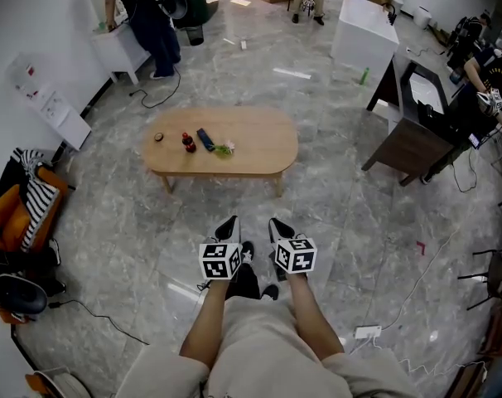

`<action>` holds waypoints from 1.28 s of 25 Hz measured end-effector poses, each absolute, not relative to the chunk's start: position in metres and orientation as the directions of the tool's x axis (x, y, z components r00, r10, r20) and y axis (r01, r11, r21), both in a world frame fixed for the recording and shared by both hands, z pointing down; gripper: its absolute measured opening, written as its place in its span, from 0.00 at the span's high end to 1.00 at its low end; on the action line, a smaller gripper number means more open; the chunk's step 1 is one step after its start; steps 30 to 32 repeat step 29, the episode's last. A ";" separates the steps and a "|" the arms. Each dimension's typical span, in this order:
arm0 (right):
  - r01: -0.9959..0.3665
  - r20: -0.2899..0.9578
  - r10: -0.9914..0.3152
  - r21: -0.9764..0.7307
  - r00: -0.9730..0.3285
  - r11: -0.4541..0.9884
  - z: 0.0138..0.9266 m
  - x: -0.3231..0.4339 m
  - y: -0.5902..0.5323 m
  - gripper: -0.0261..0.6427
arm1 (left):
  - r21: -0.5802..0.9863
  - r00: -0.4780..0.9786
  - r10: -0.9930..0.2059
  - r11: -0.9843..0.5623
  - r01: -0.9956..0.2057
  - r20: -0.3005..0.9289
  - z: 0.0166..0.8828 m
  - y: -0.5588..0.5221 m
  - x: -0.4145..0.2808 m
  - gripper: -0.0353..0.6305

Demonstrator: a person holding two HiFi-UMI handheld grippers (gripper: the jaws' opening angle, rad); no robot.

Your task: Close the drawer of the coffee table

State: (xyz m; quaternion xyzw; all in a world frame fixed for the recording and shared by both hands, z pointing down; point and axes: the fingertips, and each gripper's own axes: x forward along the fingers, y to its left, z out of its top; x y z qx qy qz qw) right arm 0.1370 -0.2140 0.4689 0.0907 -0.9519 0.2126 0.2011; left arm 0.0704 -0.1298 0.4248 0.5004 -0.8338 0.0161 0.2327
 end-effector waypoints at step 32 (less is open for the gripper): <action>-0.224 0.449 -0.035 -0.377 -0.893 0.899 0.484 0.121 -0.196 0.94 | 0.260 -0.390 -0.817 0.523 -0.812 0.426 0.440 -0.127 0.057 0.93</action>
